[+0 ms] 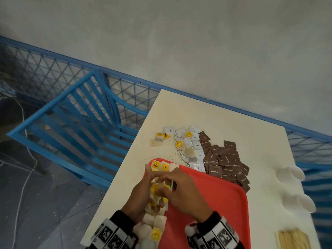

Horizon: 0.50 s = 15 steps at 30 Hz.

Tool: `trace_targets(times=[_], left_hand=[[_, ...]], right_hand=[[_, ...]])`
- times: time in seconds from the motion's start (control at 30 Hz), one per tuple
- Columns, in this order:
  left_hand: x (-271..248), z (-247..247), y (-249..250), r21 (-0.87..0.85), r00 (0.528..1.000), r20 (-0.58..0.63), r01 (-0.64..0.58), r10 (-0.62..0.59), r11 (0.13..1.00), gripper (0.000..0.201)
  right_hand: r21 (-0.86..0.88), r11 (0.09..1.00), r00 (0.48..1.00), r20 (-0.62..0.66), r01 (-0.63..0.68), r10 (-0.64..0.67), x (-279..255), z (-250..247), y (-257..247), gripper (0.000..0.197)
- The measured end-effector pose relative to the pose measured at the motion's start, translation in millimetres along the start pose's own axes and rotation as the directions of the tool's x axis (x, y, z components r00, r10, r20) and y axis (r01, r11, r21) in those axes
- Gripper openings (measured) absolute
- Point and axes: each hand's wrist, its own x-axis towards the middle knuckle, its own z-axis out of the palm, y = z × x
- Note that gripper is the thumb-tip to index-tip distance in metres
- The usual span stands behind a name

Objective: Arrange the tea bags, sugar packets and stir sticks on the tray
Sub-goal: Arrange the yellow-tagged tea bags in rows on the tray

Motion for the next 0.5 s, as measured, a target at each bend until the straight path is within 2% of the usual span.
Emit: trace_targets(times=[0.07, 0.17, 0.3, 0.4, 0.5], left_hand=[[-2, 16, -1, 0.031, 0.999, 0.031, 0.004, -0.005, 1.000, 0.078], [-2, 34, -5, 0.088, 0.996, 0.083, -0.027, 0.020, 0.996, 0.080], [-4, 58, -3, 0.185, 0.992, 0.128, -0.047, 0.023, 0.982, 0.084], [-6, 74, 0, 0.089, 0.978, 0.207, -0.017, -0.002, 0.996, 0.077], [-4, 81, 1, -0.065, 0.962, 0.273, 0.048, -0.029, 0.997, 0.066]], right_hand=[[0.013, 1.000, 0.998, -0.050, 0.026, -0.025, -10, -8, 7, 0.005], [0.129, 0.992, 0.986, -0.162, -0.004, 0.025, -25, -28, 19, 0.004], [0.272, 0.962, 0.978, -0.197, -0.015, 0.071, -41, -60, 26, 0.006], [0.231, 0.973, 0.980, -0.199, 0.024, 0.023, -49, -74, 26, 0.007], [0.062, 0.994, 0.978, -0.190, 0.093, -0.080, -58, -86, 23, 0.007]])
